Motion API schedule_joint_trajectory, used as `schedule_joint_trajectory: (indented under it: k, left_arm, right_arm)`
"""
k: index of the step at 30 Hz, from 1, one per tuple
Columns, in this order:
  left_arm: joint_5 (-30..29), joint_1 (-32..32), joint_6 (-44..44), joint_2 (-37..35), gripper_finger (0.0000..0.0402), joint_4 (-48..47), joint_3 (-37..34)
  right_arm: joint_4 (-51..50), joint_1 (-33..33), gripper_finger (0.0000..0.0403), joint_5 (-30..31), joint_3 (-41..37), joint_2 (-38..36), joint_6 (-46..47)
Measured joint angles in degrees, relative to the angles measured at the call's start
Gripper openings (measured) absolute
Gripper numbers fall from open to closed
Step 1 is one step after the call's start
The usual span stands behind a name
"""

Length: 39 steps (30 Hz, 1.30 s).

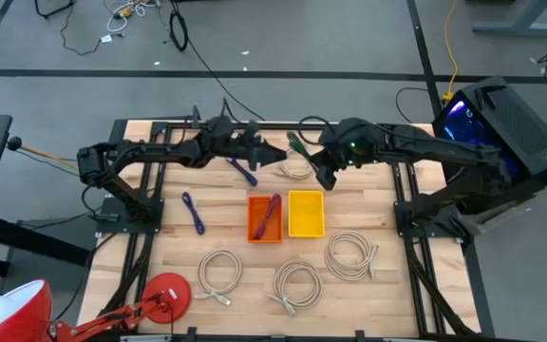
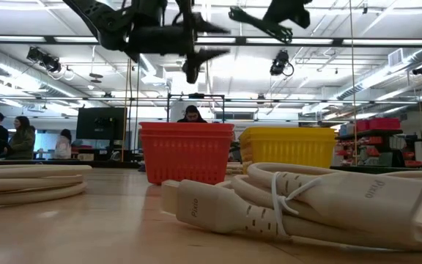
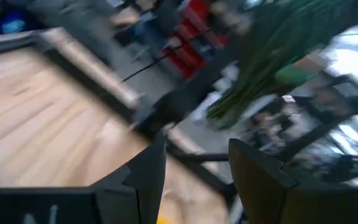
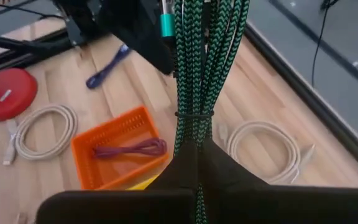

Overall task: Pick & Place USB Port
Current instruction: Put the green charger cable into the orange basket

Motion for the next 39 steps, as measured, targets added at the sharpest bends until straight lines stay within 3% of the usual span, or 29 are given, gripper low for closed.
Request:
schedule_joint_trajectory:
  k: [6, 15, 28, 39]
  left_arm:
    - [1.97, -2.98, -2.64, 0.00, 0.0181, 12.22, 0.00]
    - [0.34, -6.30, -0.55, 0.04, 0.0181, 12.26, 0.00]
    - [-5.36, -6.12, 2.29, 0.02, 0.0181, 19.28, 0.04]
    - [-6.18, -6.13, 2.53, -0.02, 0.0171, 22.67, 0.04]
  right_arm:
    - [3.44, 3.50, 0.0000, 3.21, 0.79, 0.01, 3.03]
    - [11.69, 5.62, 0.0000, 3.90, 0.79, 0.02, 4.36]
    - [13.46, 7.00, 0.0000, 3.46, 0.85, 0.97, 4.86]
    - [14.50, 7.25, 0.0000, 2.77, 0.85, 3.56, 4.66]
